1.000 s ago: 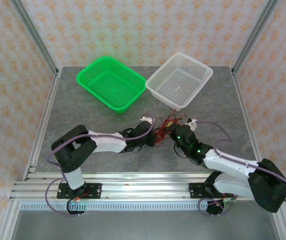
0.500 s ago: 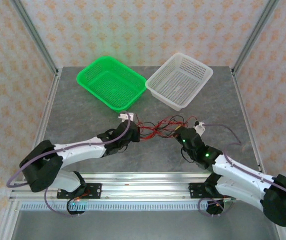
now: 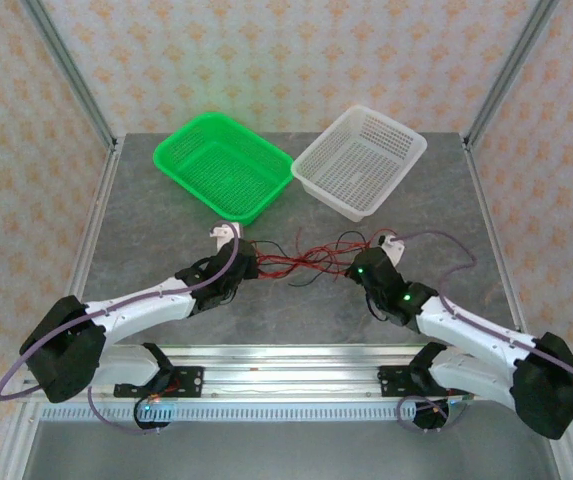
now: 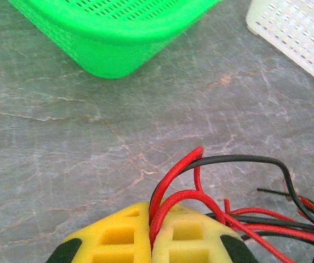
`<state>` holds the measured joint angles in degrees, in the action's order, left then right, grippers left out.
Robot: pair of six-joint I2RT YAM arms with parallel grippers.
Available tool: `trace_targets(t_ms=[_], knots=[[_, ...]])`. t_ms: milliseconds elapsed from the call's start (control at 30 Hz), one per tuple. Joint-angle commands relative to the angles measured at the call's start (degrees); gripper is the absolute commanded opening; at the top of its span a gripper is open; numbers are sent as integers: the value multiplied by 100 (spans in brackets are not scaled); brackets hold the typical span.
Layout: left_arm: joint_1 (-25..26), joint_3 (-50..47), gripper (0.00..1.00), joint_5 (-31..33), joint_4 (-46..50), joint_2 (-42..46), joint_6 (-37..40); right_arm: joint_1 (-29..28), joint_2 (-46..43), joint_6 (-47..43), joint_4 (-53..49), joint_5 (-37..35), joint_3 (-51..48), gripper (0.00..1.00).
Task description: Untangle the cables
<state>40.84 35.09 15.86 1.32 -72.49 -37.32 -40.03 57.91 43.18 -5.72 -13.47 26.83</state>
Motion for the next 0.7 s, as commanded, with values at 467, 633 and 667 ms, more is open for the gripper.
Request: trace_targets(t_ms=[467,633,667], knots=[[-114,-375,63,-266,511,992,22,127,555,731,117,178,184,0],[-120,-340,72,-781,888,1521,-108,129,463,1210,421,299,-50,0],[-120,-304,73,-843,976,1626,-117,127,430,1271,466,315,-91,0]])
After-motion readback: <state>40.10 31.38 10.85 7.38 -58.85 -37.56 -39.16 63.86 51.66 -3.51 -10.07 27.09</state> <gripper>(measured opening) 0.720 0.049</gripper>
